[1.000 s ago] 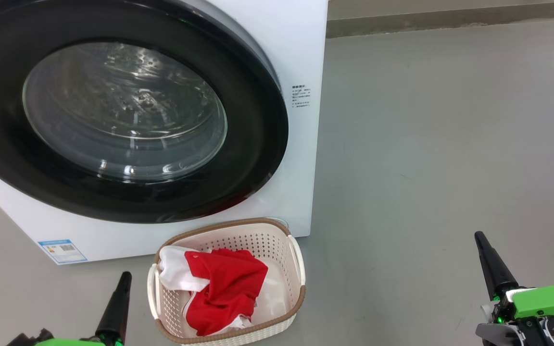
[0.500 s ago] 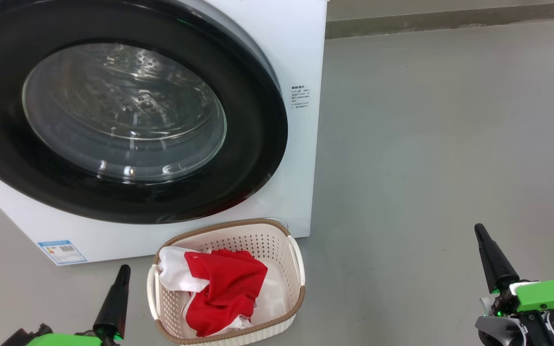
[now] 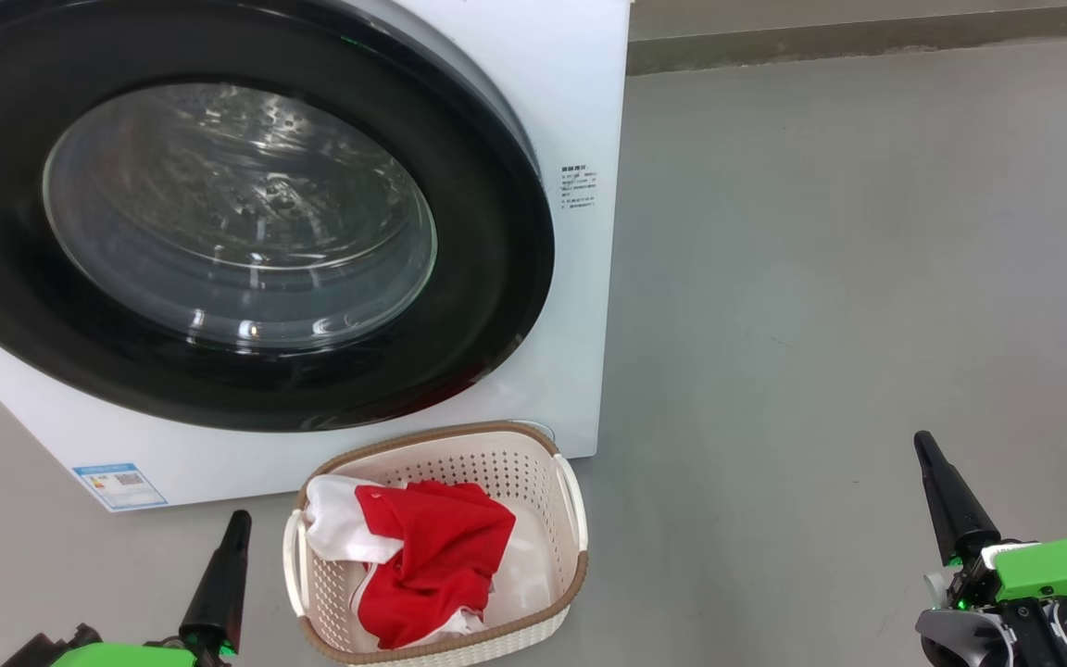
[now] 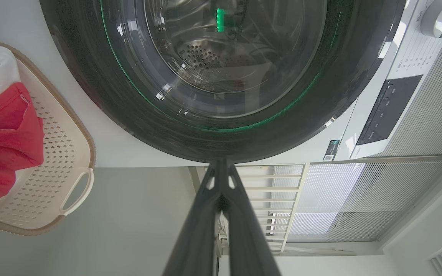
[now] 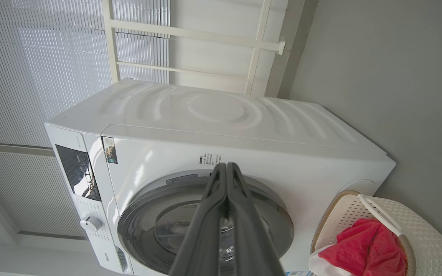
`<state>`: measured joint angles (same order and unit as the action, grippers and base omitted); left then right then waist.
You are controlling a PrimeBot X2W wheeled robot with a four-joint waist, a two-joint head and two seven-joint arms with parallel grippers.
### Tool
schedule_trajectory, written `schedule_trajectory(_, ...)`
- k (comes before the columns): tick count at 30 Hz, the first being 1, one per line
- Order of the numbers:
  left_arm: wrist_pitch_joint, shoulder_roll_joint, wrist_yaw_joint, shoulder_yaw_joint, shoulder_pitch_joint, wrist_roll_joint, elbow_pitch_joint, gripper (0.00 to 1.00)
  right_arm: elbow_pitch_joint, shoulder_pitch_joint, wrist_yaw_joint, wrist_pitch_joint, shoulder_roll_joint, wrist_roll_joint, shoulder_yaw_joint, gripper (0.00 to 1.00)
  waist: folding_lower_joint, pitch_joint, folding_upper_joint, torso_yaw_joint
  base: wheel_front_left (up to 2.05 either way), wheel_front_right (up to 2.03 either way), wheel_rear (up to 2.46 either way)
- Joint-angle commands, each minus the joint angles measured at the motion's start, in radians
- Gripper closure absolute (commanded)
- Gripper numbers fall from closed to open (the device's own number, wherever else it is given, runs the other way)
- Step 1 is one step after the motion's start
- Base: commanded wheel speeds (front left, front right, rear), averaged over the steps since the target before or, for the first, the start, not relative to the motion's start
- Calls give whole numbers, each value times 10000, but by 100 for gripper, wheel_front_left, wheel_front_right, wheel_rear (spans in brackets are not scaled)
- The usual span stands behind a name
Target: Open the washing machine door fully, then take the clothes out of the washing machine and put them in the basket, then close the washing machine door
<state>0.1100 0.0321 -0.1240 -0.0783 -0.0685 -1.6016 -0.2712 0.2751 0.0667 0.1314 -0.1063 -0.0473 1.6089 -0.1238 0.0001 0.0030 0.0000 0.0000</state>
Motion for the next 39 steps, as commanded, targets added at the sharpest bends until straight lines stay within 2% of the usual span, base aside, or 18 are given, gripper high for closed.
schedule_trajectory(1,40,183,-67,-364,-396,-62,260,100,-304,411,-7,-57,-47,8,114,100,-1,0,0,0,0,0,0)
schedule_trajectory(39,41,182,-67,-365,-396,-61,261,100,-303,412,-7,-67,-39,-1,102,100,-1,0,0,0,0,0,0)
